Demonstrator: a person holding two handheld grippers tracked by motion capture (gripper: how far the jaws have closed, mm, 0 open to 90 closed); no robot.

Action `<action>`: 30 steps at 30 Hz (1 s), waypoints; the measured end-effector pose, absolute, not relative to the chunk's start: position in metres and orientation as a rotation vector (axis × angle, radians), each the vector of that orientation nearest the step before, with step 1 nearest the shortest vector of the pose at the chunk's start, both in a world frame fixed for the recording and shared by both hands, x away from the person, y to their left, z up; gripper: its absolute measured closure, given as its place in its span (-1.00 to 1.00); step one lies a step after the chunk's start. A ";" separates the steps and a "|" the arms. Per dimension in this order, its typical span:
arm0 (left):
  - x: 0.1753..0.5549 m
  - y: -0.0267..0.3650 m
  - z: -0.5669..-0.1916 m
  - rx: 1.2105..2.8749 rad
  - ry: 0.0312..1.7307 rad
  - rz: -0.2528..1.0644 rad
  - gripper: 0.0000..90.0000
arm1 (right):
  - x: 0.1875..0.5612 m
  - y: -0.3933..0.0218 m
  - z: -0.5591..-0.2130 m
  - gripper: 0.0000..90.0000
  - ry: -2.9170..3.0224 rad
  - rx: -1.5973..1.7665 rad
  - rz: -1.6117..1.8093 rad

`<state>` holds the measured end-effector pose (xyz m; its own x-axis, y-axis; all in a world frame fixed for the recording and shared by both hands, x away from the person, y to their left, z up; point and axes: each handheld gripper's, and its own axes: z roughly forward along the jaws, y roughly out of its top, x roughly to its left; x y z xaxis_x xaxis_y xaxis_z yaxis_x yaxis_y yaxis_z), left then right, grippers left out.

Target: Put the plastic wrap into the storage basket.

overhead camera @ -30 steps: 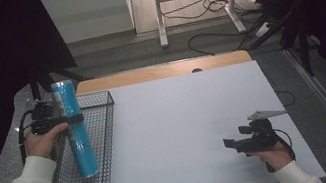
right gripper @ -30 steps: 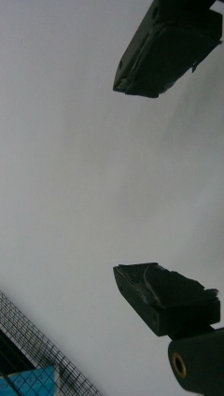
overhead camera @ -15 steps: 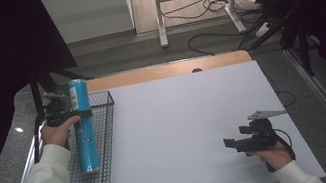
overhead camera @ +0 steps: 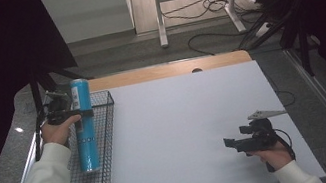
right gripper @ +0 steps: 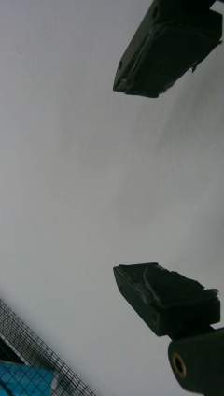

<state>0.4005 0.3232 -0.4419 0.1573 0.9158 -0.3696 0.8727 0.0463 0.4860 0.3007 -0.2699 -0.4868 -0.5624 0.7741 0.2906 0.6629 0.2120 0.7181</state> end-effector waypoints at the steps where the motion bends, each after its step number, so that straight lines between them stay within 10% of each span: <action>1: 0.398 0.323 -0.438 1.821 1.687 0.083 -0.29 | 0.301 -0.270 -0.486 -0.77 2.341 1.397 1.277; 30: 0.405 0.312 -0.452 1.883 1.706 0.048 -0.30 | 0.301 -0.271 -0.486 -0.76 2.334 1.401 1.281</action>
